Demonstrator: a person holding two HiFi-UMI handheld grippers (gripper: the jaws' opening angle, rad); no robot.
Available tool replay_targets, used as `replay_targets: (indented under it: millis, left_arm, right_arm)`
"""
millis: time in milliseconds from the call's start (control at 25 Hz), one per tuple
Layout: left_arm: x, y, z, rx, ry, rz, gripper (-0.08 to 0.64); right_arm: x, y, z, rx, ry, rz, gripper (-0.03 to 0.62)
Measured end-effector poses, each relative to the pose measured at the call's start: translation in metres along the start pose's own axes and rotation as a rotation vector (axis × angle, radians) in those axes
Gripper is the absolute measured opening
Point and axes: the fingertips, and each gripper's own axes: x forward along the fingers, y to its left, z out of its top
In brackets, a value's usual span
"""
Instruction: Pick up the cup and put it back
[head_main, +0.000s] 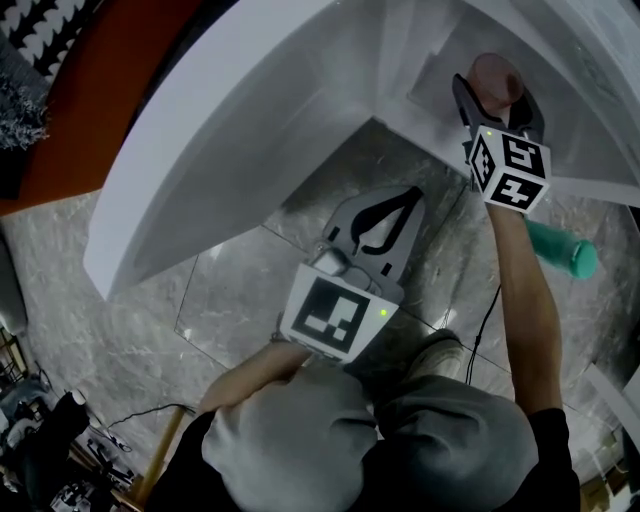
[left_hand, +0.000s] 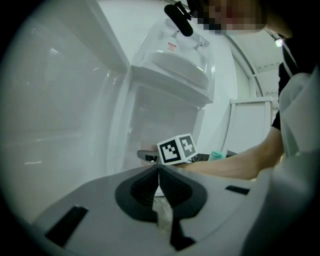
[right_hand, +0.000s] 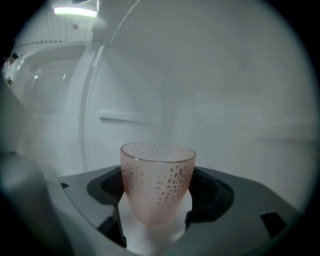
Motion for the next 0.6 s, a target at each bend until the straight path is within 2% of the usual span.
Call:
replay_targets:
  millis: [400, 600]
  left_arm:
    - [0.005, -0.002, -0.005, -0.005, 0.012, -0.007, 0.014]
    - [0.005, -0.004, -0.004, -0.008, 0.011, -0.007, 0.014]
  right_arm:
    - [0.0, 0.001, -0.012, 0.008, 0.01, 0.022, 0.385]
    - [-0.001, 0.004, -0.022, -0.011, 0.053, 0.04, 0.39]
